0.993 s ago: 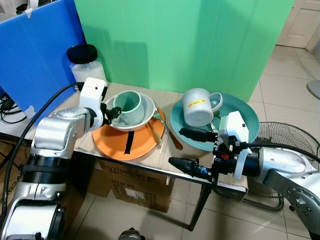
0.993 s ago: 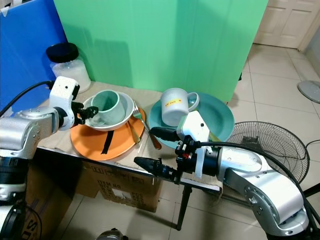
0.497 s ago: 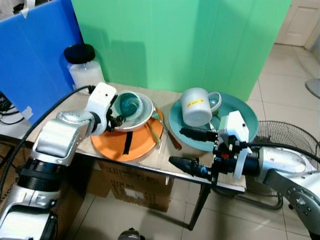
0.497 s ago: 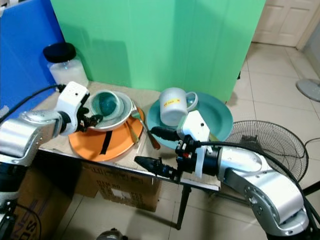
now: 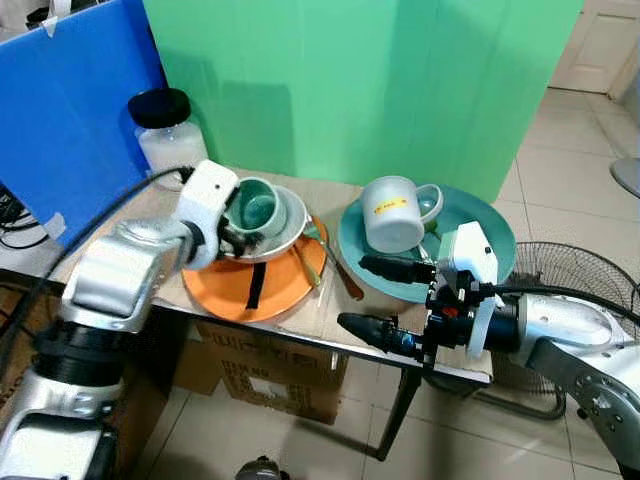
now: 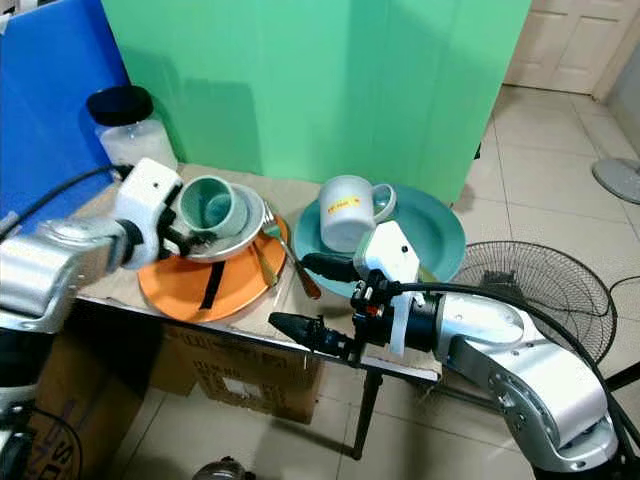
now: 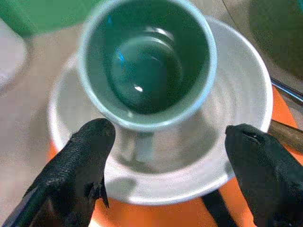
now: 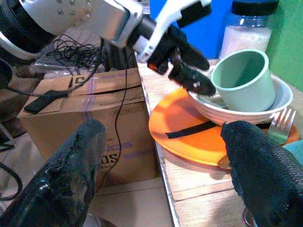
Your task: Setting the table
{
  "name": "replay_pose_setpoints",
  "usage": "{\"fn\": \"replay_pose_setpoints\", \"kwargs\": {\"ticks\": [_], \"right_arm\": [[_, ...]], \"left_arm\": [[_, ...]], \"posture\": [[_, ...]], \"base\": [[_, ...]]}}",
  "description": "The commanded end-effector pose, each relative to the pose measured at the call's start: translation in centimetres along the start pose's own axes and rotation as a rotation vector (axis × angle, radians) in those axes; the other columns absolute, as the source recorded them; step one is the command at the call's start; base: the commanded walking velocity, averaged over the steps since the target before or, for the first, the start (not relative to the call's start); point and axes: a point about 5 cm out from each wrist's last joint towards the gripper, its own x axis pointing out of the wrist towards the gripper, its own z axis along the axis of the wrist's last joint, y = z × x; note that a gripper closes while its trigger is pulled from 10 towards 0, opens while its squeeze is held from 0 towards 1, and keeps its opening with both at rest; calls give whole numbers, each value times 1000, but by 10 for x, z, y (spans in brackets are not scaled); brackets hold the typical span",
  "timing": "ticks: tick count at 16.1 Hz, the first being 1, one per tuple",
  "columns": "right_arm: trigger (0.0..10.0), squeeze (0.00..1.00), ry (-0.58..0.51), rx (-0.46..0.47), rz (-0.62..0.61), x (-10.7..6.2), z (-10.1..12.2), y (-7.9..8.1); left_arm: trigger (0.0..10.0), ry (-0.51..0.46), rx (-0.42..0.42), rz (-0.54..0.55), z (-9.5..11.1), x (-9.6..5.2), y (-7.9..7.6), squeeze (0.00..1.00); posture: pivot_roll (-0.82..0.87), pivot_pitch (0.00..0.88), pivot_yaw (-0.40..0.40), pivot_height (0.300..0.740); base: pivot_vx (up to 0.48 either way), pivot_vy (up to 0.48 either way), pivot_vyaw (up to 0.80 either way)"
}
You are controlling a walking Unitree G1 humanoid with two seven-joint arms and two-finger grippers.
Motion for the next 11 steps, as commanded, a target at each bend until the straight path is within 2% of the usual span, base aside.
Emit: {"fn": "replay_pose_setpoints", "kwargs": {"ticks": [1, 4, 6, 7, 8, 9, 11], "right_arm": [[10000, 0, -5, -14, -1, -2, 5, -2], [10000, 0, -7, -15, -3, -1, 5, -2], [10000, 0, -9, -14, -2, 0, 5, -2], [10000, 0, -10, -15, -3, 0, 5, -2], [10000, 0, -10, -15, -3, 0, 5, -2], [10000, 0, -10, -16, -4, 0, 5, -2], [10000, 0, -10, -18, -5, 0, 5, -1]], "left_arm": [[10000, -10, 1, 9, 2, 0, 3, 1000], [10000, 7, -10, 35, 0, 10, 7, 1000], [10000, 8, -12, 63, -4, 19, 12, 639], [10000, -4, -37, 50, -3, 22, 13, 157], [10000, -7, -41, 49, -3, 23, 13, 157], [10000, -31, -47, 42, -1, 24, 14, 0], [10000, -63, -51, 22, 2, 27, 13, 0]], "posture": [[123, 0, 43, 740], [115, 0, 48, 740], [113, 0, 49, 740], [112, 0, 50, 740], [112, 0, 50, 740], [110, 0, 50, 740], [109, 0, 49, 740]], "base": [[0, 0, 0], [0, 0, 0], [0, 0, 0], [0, 0, 0], [0, 0, 0], [0, 0, 0], [0, 0, 0]]}}
